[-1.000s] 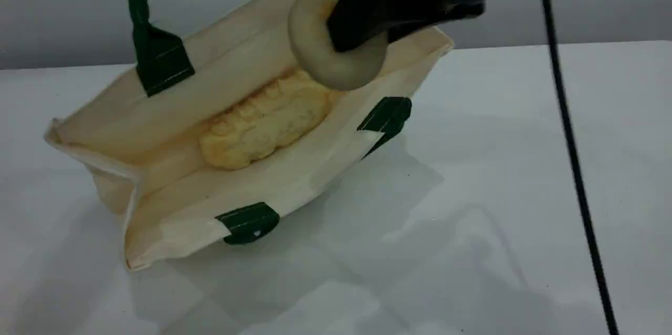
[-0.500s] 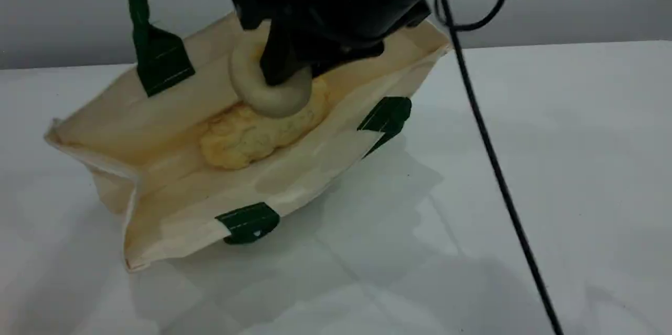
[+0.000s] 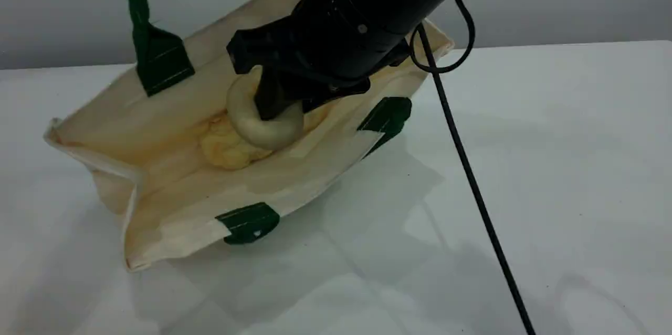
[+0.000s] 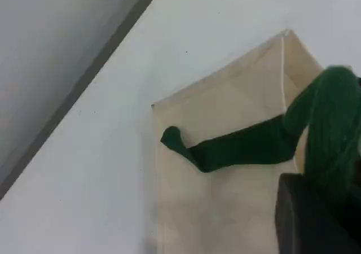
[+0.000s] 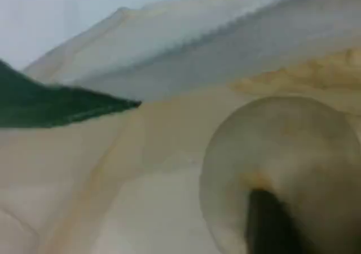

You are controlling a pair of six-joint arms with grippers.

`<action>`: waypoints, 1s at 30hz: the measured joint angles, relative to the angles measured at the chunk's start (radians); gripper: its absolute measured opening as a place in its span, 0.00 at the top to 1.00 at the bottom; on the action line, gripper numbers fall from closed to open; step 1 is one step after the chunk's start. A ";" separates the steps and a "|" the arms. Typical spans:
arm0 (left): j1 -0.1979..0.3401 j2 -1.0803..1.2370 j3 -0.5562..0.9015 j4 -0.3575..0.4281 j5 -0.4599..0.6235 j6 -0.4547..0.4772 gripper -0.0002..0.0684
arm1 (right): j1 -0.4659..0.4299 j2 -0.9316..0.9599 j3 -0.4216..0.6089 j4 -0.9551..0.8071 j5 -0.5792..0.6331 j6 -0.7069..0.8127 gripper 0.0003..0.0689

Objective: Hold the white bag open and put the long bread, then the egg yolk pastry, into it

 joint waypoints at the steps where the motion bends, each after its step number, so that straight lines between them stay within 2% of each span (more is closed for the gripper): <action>1: 0.000 0.000 0.000 0.000 0.000 0.000 0.86 | 0.000 0.000 0.000 0.017 0.000 -0.011 0.51; 6: 0.000 0.000 0.000 0.000 0.005 0.001 0.86 | 0.000 0.000 0.001 0.071 0.000 -0.049 0.23; 9: 0.000 0.000 0.000 0.000 0.000 0.001 0.86 | 0.000 -0.005 0.001 0.070 0.010 -0.056 0.14; 13: 0.000 0.000 0.000 0.000 0.000 0.001 0.86 | -0.001 -0.034 0.001 0.049 0.030 -0.056 0.13; 20: 0.000 0.000 0.000 0.002 0.000 -0.004 0.86 | -0.026 -0.121 0.001 -0.091 0.088 -0.012 0.15; 26: 0.000 0.000 0.000 0.002 0.000 -0.005 0.86 | -0.138 -0.204 0.001 -0.229 0.158 0.100 0.15; 30: 0.000 0.000 0.000 0.002 0.000 -0.008 0.86 | -0.234 -0.266 0.001 -0.317 0.158 0.170 0.15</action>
